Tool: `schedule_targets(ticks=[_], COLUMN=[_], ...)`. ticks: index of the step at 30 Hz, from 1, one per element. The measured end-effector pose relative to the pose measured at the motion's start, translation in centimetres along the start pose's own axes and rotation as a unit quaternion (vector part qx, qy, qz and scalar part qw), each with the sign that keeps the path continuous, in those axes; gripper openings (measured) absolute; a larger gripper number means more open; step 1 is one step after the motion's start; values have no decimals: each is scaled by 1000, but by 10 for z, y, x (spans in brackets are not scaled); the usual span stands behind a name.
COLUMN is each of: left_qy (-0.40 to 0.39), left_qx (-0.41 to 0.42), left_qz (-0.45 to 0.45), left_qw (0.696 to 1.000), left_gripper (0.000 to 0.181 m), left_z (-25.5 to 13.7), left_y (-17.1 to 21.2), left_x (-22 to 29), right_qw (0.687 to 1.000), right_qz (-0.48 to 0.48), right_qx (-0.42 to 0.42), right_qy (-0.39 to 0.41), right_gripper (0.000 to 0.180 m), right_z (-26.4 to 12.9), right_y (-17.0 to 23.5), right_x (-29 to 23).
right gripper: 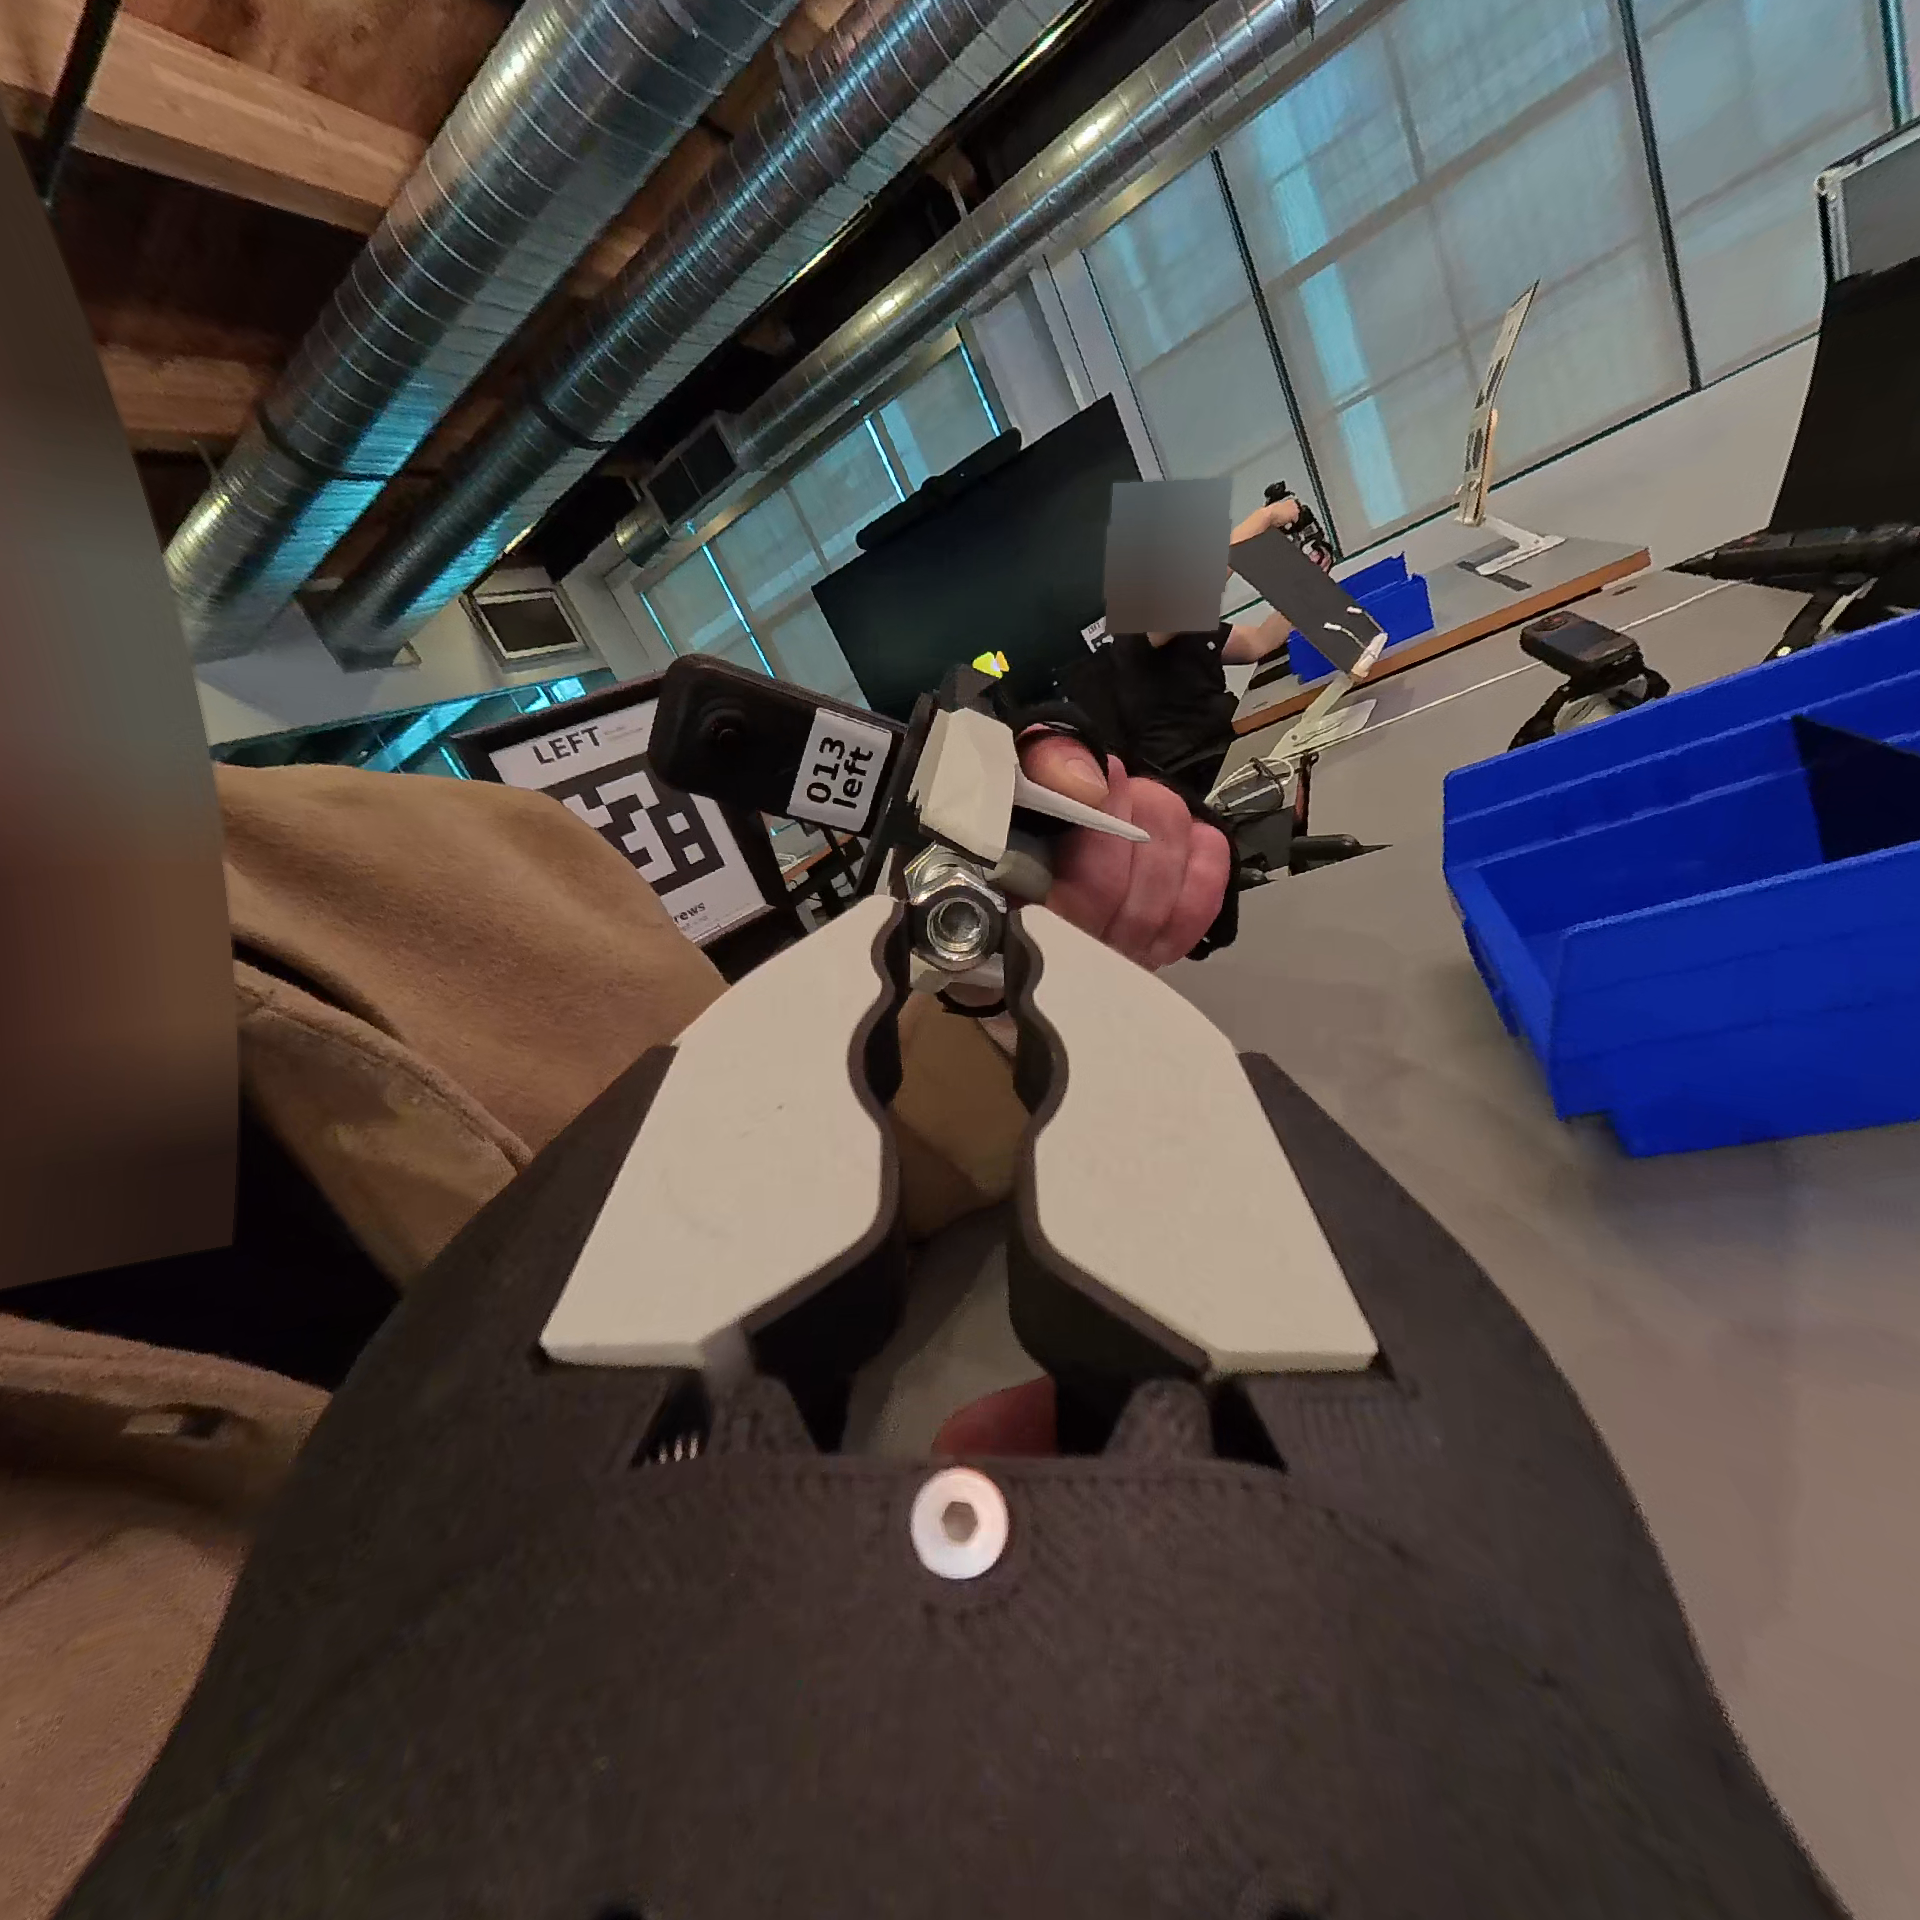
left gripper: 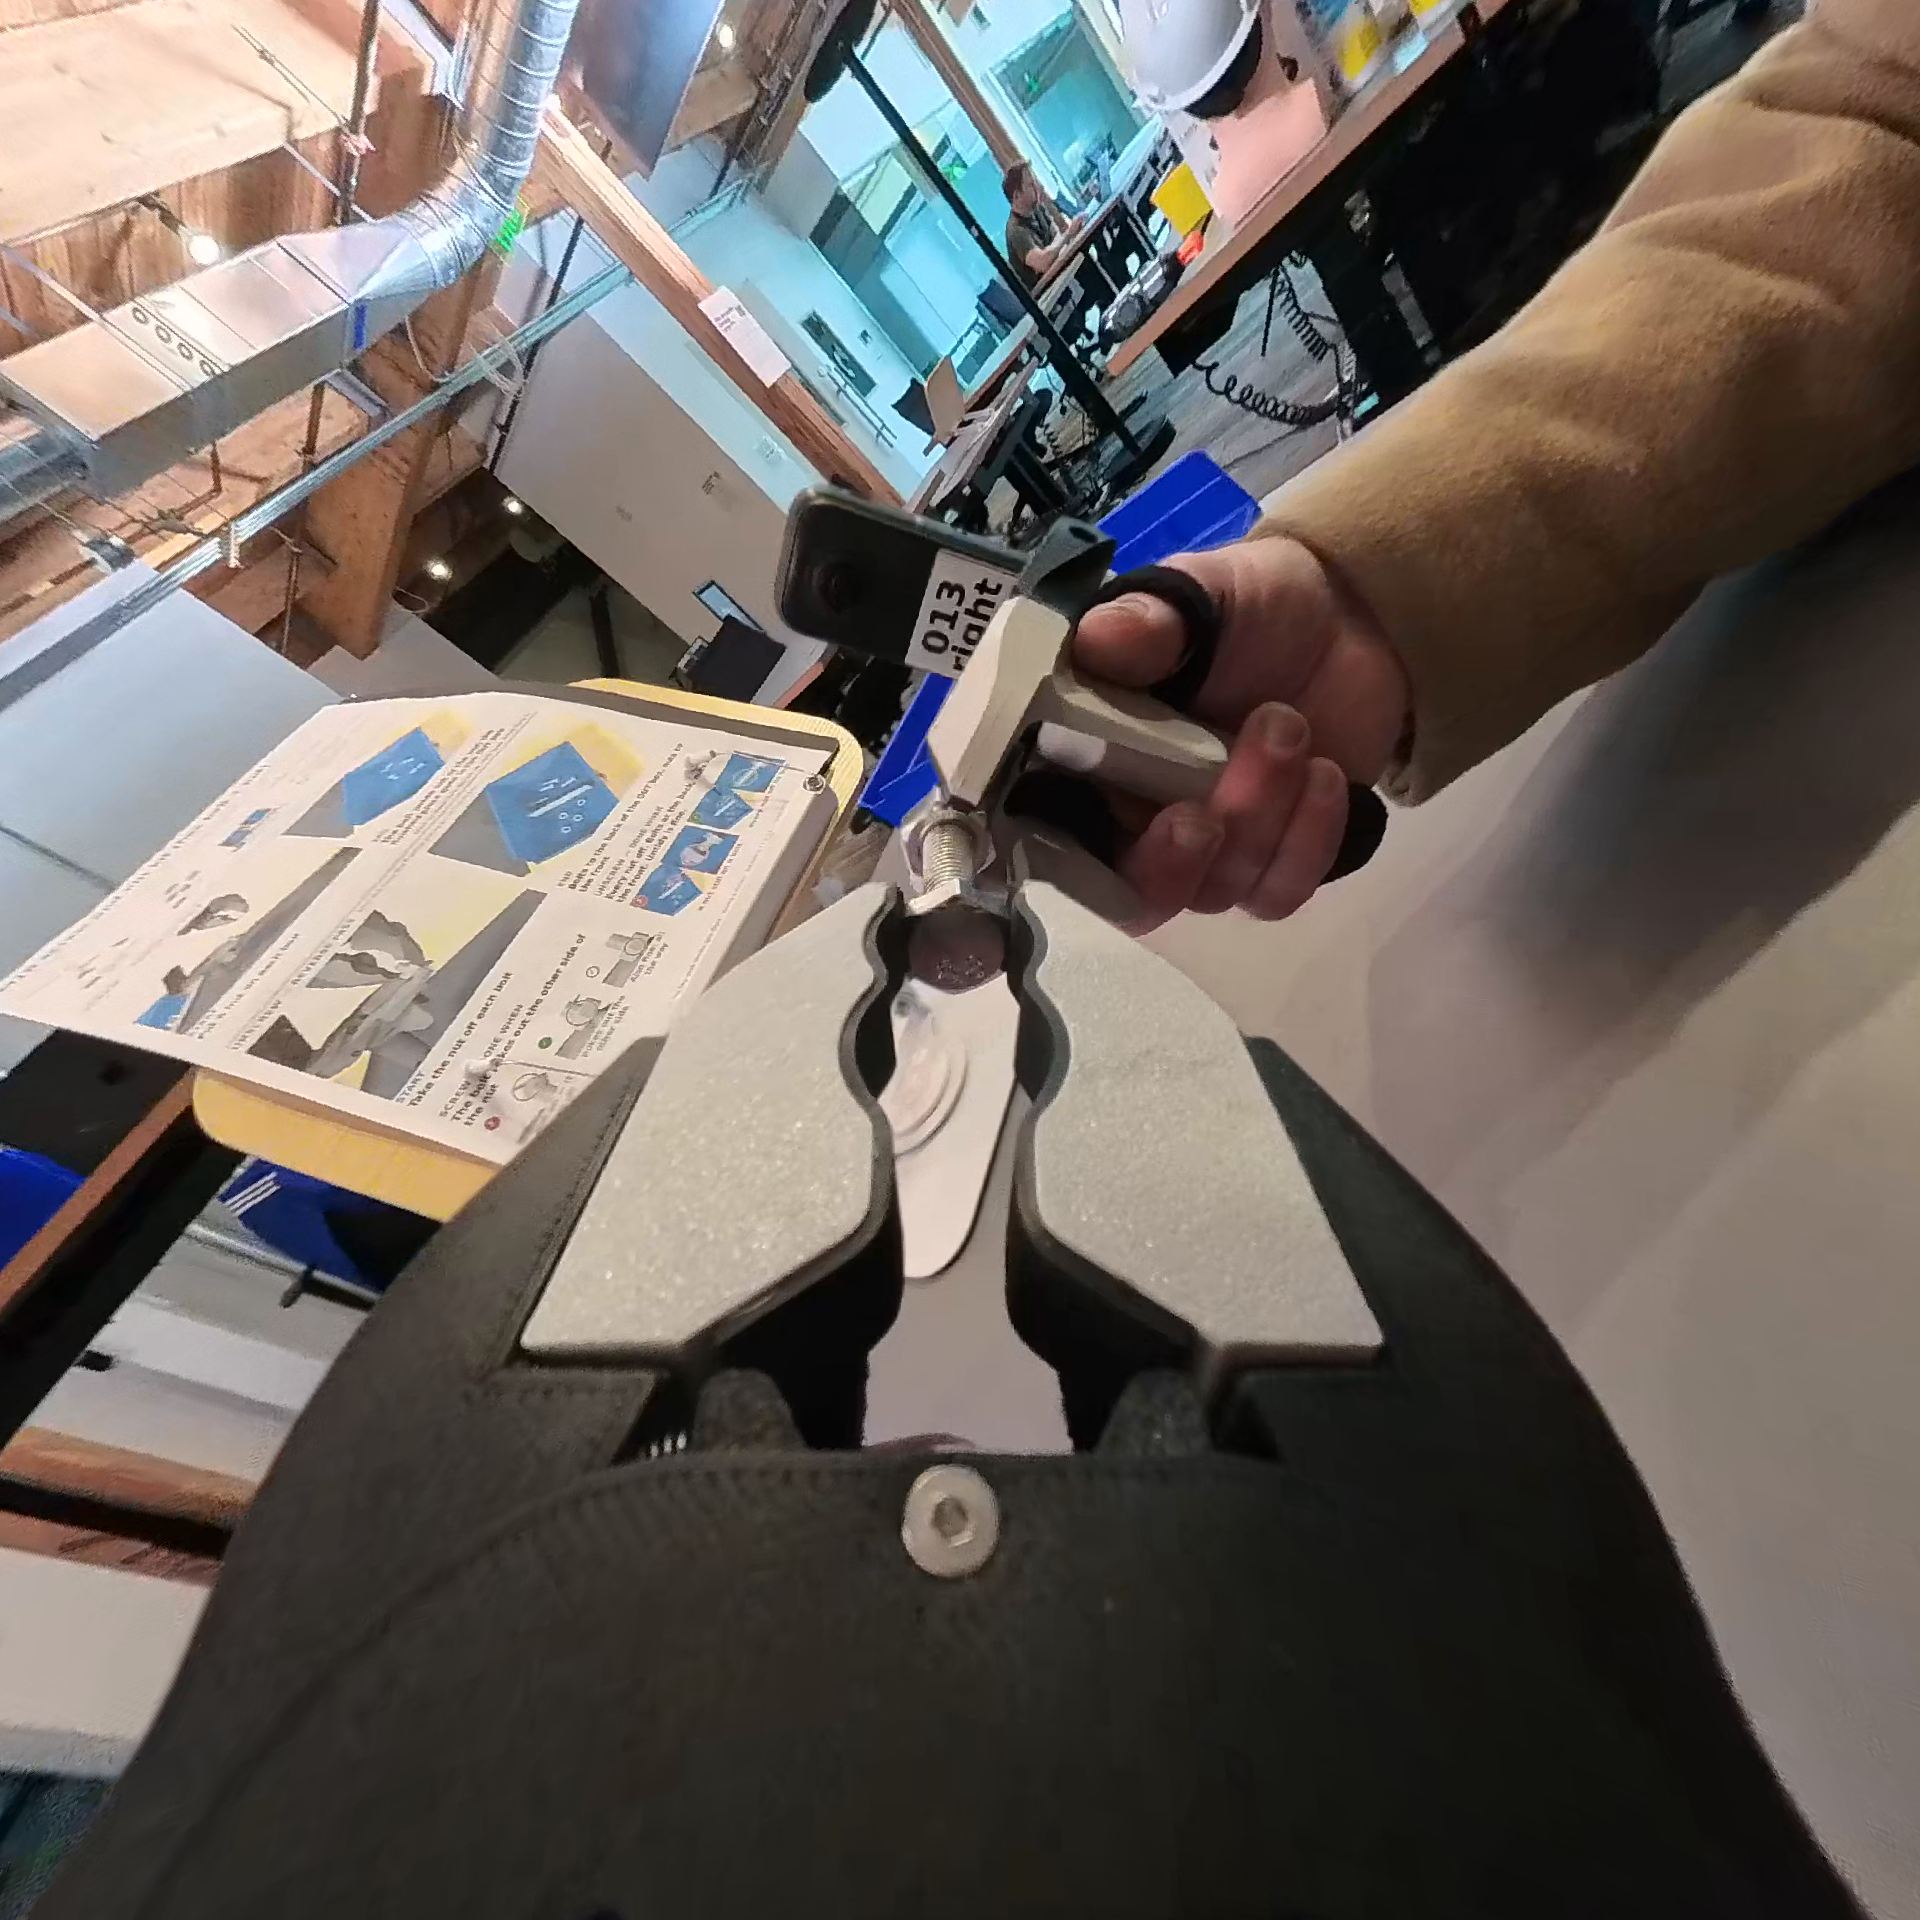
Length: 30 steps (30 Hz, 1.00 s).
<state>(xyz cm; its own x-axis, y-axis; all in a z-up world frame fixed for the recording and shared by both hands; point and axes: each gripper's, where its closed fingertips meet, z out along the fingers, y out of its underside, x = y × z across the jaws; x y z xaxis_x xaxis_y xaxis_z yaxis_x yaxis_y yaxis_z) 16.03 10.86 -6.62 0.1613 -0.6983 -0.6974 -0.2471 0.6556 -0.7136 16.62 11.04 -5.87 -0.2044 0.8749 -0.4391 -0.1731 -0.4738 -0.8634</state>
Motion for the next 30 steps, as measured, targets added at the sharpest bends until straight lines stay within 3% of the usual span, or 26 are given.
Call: schedule_targets(ticks=[6,9,15,21,27,30], left_qy=[11,27,137,215,239,240], left_qx=[37,76,223,255,276,281], left_qz=[-50,-124,-365,-496,-550,-560], left_qw=[998,989,893,802,751,742], left_gripper=[17,18,17,18,18,18], left_z=[-1,-3,-6,7,12,13], left_y=[-4,-9,-27,-25,-22,-20], left_x=[-1,-5,-8,7,13,14], right_qw=[999,995,946,885,853,844], right_qz=[-41,-98,-309,-440,-483,-492], right_qx=[-2,-3,-83,-142,-187,-203], right_qy=[5,19,56,63,61,68], right_gripper=[17,17,17,17,17,17], right_z=[-1,-5,-9,-11,-16,-17], right_y=[-3,-8,-10,-10,-2,0], right_x=[-4,-5,-15,-25,-25,-23])
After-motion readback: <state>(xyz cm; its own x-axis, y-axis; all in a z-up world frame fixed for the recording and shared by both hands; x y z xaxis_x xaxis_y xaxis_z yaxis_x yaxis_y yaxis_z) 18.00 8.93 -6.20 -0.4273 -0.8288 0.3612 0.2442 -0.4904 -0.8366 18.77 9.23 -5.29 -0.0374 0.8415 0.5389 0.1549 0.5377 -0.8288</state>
